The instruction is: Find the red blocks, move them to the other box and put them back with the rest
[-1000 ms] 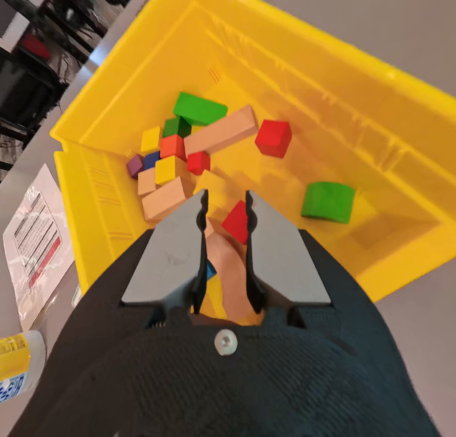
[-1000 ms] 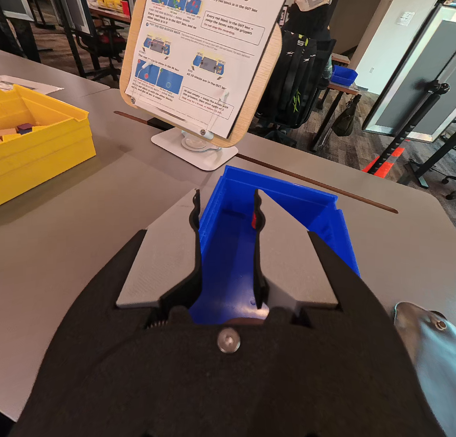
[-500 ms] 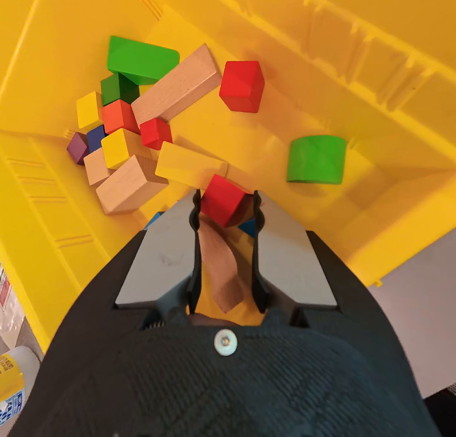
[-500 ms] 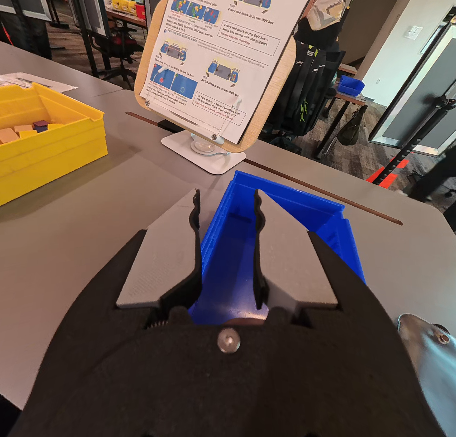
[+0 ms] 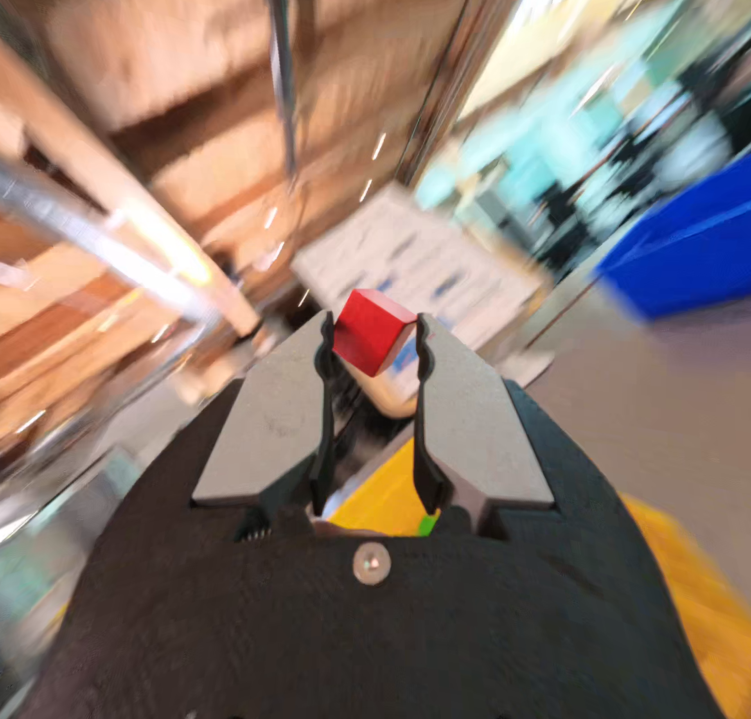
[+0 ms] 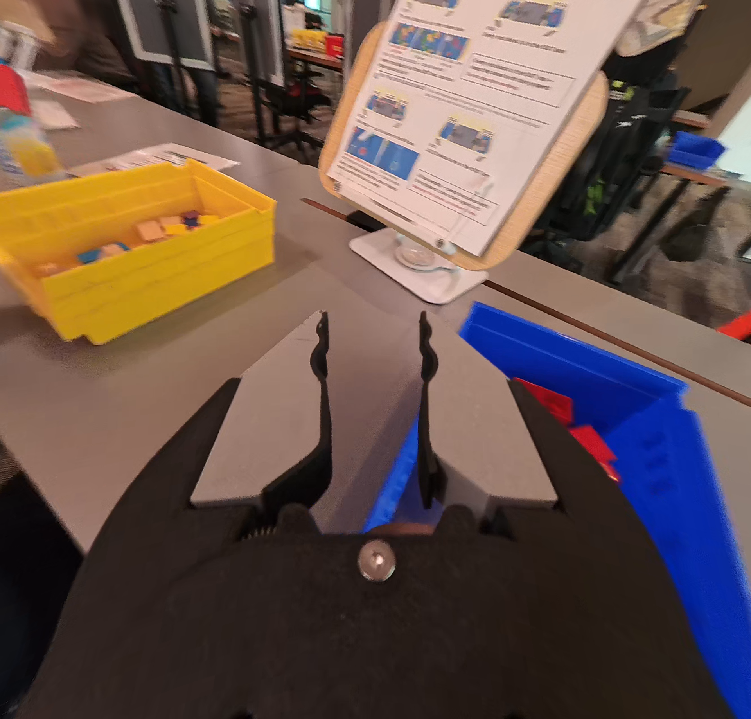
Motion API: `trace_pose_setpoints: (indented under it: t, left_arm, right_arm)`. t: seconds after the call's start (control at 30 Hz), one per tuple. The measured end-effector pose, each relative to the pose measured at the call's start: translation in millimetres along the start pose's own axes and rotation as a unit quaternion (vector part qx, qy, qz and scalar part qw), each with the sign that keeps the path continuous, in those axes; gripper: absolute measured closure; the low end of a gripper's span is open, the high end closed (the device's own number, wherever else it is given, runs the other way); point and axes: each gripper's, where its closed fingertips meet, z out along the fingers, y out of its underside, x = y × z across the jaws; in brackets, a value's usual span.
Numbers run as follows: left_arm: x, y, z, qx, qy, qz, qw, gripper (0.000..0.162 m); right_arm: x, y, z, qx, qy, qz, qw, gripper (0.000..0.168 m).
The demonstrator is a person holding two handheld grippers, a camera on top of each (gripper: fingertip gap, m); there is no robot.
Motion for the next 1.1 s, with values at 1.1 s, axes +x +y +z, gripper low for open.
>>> trace_pose_setpoints:
  t: [1.1]
  left_arm:
    - [144, -68, -15, 0.093, 0.248, 0.04, 0.963, 0.153]
  right_arm:
    - [-127, -24, 16, 0.045, -0.238, 0.044, 0.969, 0.124]
